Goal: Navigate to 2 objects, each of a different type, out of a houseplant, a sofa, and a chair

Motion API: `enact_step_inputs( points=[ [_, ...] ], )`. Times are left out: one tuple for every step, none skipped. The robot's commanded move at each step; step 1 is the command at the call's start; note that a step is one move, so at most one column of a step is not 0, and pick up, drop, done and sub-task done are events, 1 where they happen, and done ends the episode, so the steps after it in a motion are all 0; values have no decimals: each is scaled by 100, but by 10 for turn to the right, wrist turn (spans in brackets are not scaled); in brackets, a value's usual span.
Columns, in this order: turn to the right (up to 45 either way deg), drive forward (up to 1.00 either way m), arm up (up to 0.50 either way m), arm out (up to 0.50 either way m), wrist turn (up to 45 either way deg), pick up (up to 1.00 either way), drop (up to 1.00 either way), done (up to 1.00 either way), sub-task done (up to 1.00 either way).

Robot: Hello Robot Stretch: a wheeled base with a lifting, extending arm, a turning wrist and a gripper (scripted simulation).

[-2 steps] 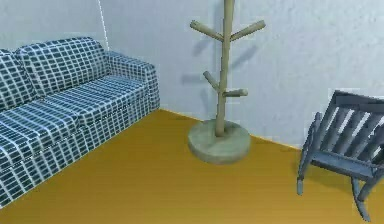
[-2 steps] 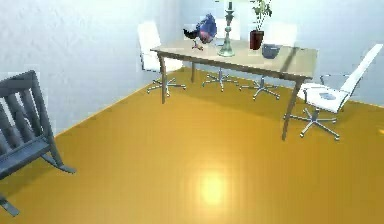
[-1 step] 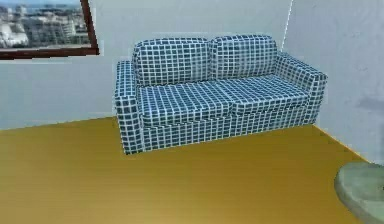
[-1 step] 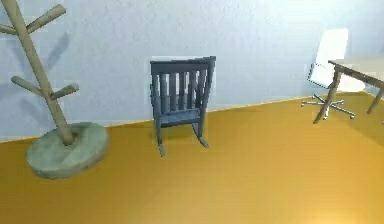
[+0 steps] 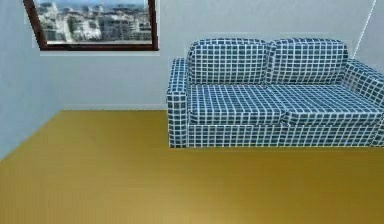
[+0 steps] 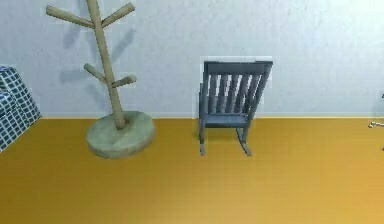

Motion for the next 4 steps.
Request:
enact_step_inputs(
  points=[
    [0,100,0,0,0,0,0,0,0],
    [-60,0,0,0,0,0,0,0,0],
    [0,5,0,0,0,0,0,0,0],
    [420,0,0,0,0,0,0,0,0]
  ],
)
